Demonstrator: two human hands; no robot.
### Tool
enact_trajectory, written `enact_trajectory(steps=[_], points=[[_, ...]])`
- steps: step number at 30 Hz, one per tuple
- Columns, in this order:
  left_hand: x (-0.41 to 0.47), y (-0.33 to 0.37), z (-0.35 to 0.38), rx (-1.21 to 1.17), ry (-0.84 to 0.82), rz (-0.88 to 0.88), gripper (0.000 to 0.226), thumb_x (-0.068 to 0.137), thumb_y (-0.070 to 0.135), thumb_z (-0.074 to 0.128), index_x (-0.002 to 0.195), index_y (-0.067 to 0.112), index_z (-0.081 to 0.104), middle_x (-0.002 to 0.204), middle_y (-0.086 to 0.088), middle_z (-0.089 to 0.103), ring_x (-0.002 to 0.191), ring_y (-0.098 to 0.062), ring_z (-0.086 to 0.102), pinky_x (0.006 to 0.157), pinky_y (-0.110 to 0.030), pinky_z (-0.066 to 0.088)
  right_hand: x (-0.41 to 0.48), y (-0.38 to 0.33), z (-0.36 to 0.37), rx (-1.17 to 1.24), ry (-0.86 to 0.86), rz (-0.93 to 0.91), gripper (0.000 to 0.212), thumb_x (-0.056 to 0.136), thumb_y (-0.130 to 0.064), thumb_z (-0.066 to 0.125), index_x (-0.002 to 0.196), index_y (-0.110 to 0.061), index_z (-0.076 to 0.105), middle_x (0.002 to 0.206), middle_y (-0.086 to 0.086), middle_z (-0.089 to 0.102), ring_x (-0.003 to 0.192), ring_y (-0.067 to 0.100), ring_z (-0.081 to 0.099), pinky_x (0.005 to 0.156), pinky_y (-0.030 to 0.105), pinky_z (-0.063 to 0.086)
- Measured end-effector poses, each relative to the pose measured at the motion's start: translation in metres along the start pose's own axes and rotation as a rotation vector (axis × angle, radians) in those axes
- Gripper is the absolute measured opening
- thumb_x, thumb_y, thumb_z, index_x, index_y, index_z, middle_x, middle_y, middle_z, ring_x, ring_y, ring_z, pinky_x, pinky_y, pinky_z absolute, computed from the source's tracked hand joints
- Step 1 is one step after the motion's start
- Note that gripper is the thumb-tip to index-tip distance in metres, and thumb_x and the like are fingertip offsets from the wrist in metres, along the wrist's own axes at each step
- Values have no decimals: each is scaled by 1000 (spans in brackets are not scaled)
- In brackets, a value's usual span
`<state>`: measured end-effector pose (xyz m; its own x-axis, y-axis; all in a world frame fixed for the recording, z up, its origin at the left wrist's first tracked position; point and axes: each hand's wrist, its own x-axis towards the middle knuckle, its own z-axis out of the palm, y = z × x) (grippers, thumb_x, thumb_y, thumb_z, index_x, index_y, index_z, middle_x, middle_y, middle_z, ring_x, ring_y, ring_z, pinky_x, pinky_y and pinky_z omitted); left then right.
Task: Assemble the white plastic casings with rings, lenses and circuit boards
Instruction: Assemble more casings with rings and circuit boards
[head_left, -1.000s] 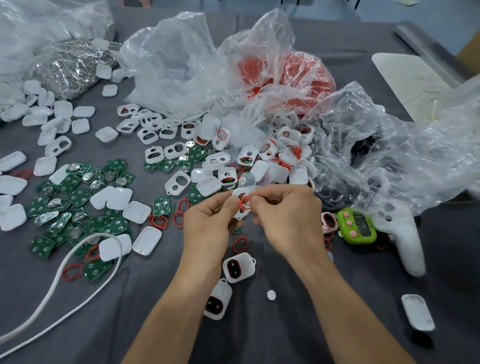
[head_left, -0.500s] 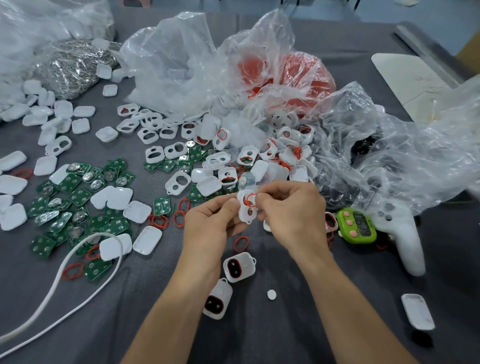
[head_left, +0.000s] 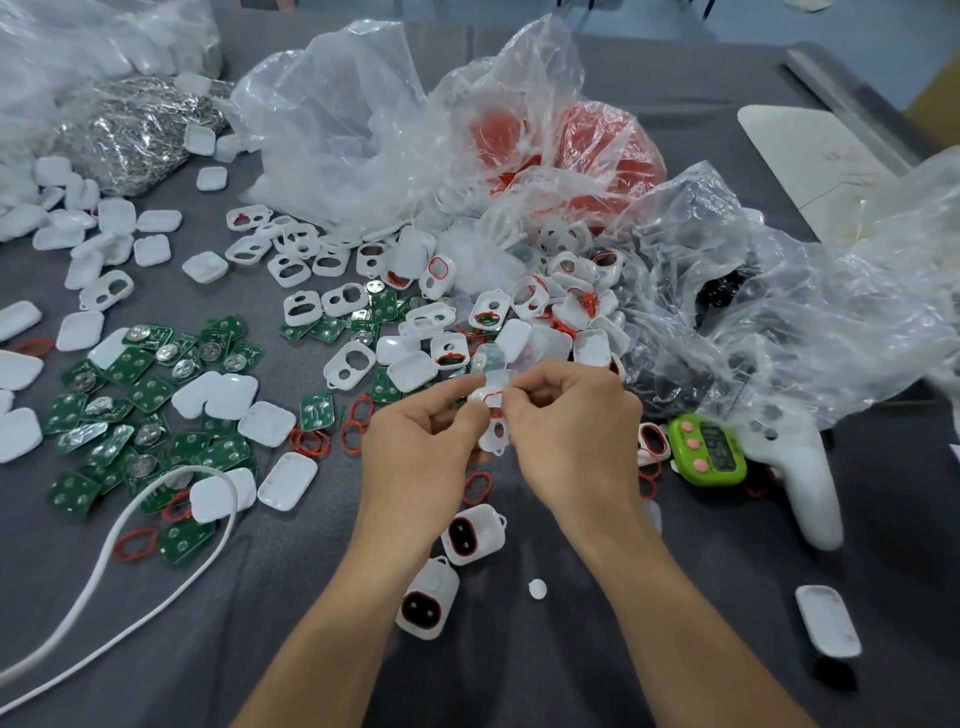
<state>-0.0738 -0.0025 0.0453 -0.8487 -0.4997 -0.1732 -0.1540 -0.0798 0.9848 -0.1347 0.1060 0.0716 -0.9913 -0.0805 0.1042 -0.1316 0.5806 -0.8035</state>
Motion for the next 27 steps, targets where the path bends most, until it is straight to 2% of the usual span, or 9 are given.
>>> enact_trajectory(steps=[3,6,8,10,13,15,18,21,27], points=[[3,1,-3,93,-67,28,25,79,35,75,100,48,78,76,-13,74,64,-17,60,74,-57,61,-1,3,1,-26,3,-67,17,80,-14,74,66,-24,74,61,-18,68,61,-1,65,57,9,47],[8,4,-7,158,-66,30,24,83,18,79,102,34,81,75,1,78,66,-9,67,68,-41,61,-2,7,-3,25,-63,-117,19,78,-15,76,71,-32,76,62,-20,69,60,0,67,59,15,51],[10,6,-12,87,-110,-16,27,88,2,75,107,20,79,81,0,80,72,-9,73,65,-26,57,2,10,-10,194,-209,-41,26,77,-14,80,75,-40,78,64,-17,72,59,1,69,59,18,54],[11,10,-16,-99,-212,-114,24,87,-2,73,108,9,77,87,-12,80,76,-17,76,63,-26,60,8,15,-19,452,-348,87,18,72,-11,82,76,-29,82,69,-4,76,61,7,69,60,23,53],[11,13,-21,-274,-349,-182,32,76,10,76,108,5,78,92,-17,79,81,-23,77,65,-30,62,13,24,-26,748,-508,264,16,66,-12,84,80,-17,81,80,7,77,70,16,70,63,28,57],[11,13,-23,-315,-434,-171,30,72,12,82,102,12,82,93,-15,79,83,-23,77,66,-31,61,13,28,-28,810,-644,361,17,68,-18,83,85,-17,81,91,10,77,79,20,72,72,35,59],[11,10,-23,-292,-494,-158,30,71,12,84,100,18,83,95,-12,80,83,-22,77,67,-31,62,11,29,-32,775,-789,381,14,72,-22,85,84,-16,81,84,8,75,70,16,69,59,24,57],[12,3,-24,-231,-513,-150,26,79,13,79,105,18,82,101,-16,79,89,-26,77,71,-34,63,12,30,-34,715,-753,360,12,66,-18,86,76,-14,81,73,8,73,58,13,65,49,20,50],[15,-2,-21,-129,-486,-114,27,79,14,79,103,23,82,99,-14,79,87,-23,76,74,-33,63,8,32,-23,561,-543,335,10,79,3,81,74,-6,79,64,11,72,50,12,61,46,19,45]])
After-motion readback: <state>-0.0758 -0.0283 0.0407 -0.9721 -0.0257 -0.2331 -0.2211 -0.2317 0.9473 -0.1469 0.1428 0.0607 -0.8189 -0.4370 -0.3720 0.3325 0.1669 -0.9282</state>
